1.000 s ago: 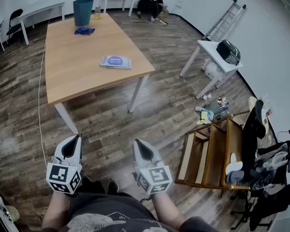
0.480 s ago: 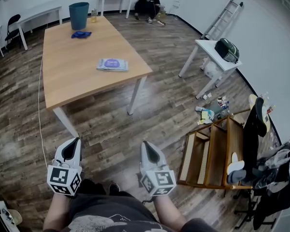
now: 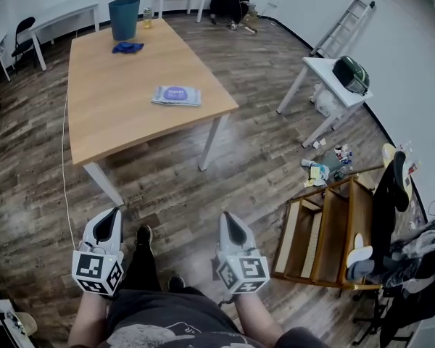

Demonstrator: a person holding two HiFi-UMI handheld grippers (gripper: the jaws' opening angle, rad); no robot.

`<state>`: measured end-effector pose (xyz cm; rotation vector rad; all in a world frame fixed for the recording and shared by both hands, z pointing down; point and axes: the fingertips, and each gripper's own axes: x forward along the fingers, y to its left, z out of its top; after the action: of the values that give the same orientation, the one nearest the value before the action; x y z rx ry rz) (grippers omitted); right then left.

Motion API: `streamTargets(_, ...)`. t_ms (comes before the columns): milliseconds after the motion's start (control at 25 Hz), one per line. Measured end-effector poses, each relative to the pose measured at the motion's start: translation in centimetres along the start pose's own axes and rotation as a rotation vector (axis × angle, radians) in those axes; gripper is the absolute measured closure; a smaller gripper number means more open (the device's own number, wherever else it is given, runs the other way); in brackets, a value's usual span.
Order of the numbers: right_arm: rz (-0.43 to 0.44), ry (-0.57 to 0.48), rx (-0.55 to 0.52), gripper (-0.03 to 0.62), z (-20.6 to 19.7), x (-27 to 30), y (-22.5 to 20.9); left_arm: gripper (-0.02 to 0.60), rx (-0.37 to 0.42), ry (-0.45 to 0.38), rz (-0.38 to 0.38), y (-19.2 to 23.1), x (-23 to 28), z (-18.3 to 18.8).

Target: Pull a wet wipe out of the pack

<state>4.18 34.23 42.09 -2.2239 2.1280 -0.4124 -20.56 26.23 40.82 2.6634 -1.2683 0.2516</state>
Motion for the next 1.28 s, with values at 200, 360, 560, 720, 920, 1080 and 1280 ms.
streamTargets(200,-0.024,0.011,-0.020,0.603,0.1,3.3,-0.3,0.563,0.007,0.002,-0.054,1.6,4.2,0.7)
streamTargets(360,-0.035,0.014,-0.061,0.602,1.3,7.9,0.1,0.563,-0.008,-0.002,-0.074,4.6,8.7,2.0)
streamTargets(560,-0.038,0.012,-0.098,0.602,3.6,14.7,0.5,0.563,-0.007,0.004,-0.123,7.8,14.5,3.5)
streamTargets(720,-0.066,0.005,-0.116,0.602,5.0,19.0,1.4,0.563,-0.016,0.002,-0.145,10.1,17.8,4.9)
streamTargets(920,-0.079,0.017,-0.153,0.602,5.1,23.0,2.5,0.563,-0.031,0.002,-0.147,13.5,21.1,5.7)
streamTargets(1080,-0.097,0.016,-0.150,0.602,5.2,25.1,2.6,0.563,-0.035,0.012,-0.152,15.9,22.9,5.9)
streamTargets(1280,-0.140,0.013,-0.151,0.602,5.6,27.0,2.6,0.563,-0.023,0.031,-0.186,16.8,24.9,5.8)
